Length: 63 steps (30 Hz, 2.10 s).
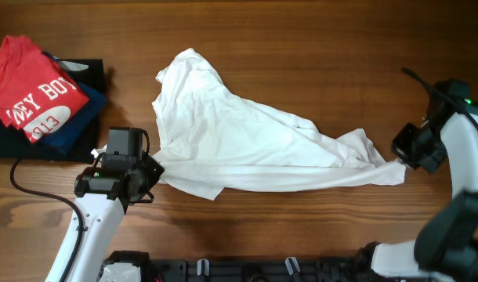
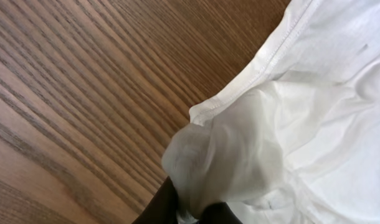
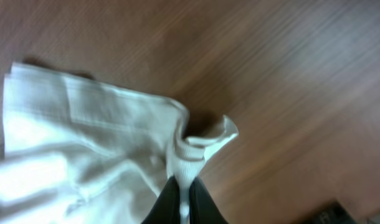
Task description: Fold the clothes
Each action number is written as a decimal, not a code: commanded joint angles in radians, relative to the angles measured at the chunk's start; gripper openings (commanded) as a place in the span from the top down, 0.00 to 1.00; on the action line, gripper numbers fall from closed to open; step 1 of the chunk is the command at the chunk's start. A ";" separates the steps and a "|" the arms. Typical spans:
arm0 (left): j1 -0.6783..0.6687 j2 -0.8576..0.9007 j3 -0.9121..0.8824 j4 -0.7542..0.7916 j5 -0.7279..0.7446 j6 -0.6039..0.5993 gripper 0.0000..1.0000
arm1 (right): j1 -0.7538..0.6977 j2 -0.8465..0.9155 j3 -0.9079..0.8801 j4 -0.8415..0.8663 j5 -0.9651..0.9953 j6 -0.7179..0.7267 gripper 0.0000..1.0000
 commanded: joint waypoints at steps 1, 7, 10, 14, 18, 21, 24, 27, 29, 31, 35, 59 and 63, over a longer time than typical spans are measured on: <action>0.006 0.001 -0.003 0.010 -0.010 0.012 0.89 | 0.003 0.129 0.017 0.166 -0.073 -0.011 0.96; 0.006 0.001 -0.003 0.013 -0.010 0.012 0.89 | 0.002 0.196 0.017 0.354 -0.156 0.008 0.60; 0.006 0.001 -0.003 0.014 -0.010 0.012 0.89 | -0.014 0.156 0.017 0.228 -0.140 0.010 0.60; 0.006 0.001 -0.003 0.014 -0.010 0.012 0.88 | -0.072 0.124 0.000 0.120 -0.061 0.051 0.59; 0.006 0.001 -0.003 0.014 -0.010 0.012 0.88 | -0.132 0.124 -0.071 0.163 -0.058 0.051 0.59; 0.006 0.001 -0.003 0.014 -0.010 0.012 0.88 | -0.137 0.126 -0.136 0.219 -0.063 0.031 0.59; 0.006 0.001 -0.003 0.017 -0.010 0.012 0.88 | -0.137 0.126 -0.185 0.281 -0.064 0.031 0.59; 0.006 0.001 -0.003 0.018 -0.010 0.012 0.88 | -0.137 0.126 -0.188 0.292 -0.106 0.003 0.55; 0.006 0.001 -0.003 0.018 -0.010 0.012 0.88 | -0.136 0.126 -0.188 0.307 -0.153 -0.023 0.54; 0.006 0.001 -0.003 0.018 -0.010 0.012 0.88 | -0.136 0.127 -0.188 0.308 -0.196 -0.047 0.57; 0.006 0.001 -0.003 0.018 -0.010 0.012 0.88 | -0.135 0.127 -0.188 0.290 -0.201 -0.061 0.75; 0.125 -0.024 0.697 -0.292 -0.006 0.352 0.96 | -0.136 -0.410 0.481 -0.273 -0.299 -0.220 0.96; 0.233 -0.027 0.881 -0.371 0.043 0.391 0.96 | -0.137 -0.430 0.730 -0.369 -0.293 -0.196 0.96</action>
